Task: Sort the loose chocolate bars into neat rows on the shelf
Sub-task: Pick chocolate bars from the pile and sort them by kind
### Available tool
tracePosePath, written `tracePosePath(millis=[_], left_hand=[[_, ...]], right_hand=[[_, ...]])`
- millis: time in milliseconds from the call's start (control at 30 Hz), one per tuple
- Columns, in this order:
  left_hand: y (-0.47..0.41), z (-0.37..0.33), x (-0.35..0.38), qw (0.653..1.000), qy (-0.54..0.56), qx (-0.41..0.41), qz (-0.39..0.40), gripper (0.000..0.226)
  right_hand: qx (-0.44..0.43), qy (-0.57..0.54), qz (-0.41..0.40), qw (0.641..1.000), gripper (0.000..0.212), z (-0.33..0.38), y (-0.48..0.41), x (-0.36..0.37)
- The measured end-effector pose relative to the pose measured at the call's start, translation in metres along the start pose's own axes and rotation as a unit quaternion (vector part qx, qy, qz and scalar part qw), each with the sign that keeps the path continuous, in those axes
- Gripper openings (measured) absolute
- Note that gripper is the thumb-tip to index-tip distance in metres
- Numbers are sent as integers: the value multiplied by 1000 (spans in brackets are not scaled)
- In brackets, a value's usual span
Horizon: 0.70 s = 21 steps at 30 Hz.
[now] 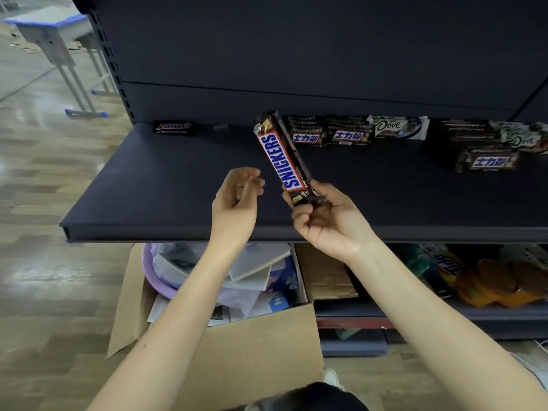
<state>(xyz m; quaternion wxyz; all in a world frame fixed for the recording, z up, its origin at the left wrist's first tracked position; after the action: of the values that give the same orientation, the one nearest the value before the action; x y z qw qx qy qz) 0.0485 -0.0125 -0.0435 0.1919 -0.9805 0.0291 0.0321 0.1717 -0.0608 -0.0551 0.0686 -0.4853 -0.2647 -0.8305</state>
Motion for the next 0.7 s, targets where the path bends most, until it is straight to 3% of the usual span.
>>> tracePosePath(millis=[100, 167, 200, 267, 300, 400, 467, 533, 600, 700], left_hand=[[2, -3, 2, 1000, 11, -17, 12, 15], [3, -1, 7, 998, 24, -42, 49, 11], [4, -1, 10, 995, 33, -52, 73, 12], [6, 0, 17, 990, 71, -69, 100, 12], [7, 0, 18, 988, 89, -77, 101, 11], [4, 3, 15, 977, 133, -123, 110, 23], [0, 8, 12, 965, 126, -174, 149, 46], [-3, 11, 13, 945, 121, -221, 208, 69], [-2, 10, 19, 918, 134, -258, 271, 85], [1, 8, 31, 879, 111, -270, 378, 97]], right_hand=[[-31, 46, -49, 997, 55, -1, 3, -3], [-76, 173, -102, 977, 26, 1, 6, -1], [-108, 290, -139, 941, 17, 1, 8, 2], [-168, 513, -214, 814, 20, 3, 12, 4], [-181, 571, -223, 769, 22, 2, 13, 5], [-183, 638, -210, 718, 14, 5, 18, 10], [-215, 671, -238, 668, 9, 18, 25, 10], [-282, 689, -268, 611, 18, 35, 34, 11], [-371, 736, -270, 497, 37, 45, 43, 20], [-457, 820, -234, 254, 54, 47, 49, 30]])
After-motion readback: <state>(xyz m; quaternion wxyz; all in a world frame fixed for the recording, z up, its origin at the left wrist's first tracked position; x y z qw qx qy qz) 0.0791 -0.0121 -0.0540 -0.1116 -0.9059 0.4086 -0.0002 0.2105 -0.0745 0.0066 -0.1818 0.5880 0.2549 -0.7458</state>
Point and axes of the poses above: each hand's wrist, its own y-axis away from the middle knuckle, its own x-axis out of the palm, z = x × y, the point moved 6 cm from there along -y, towards the middle knuckle, and after that the axes turned 12 degrees about x, right-handed, at the moved point
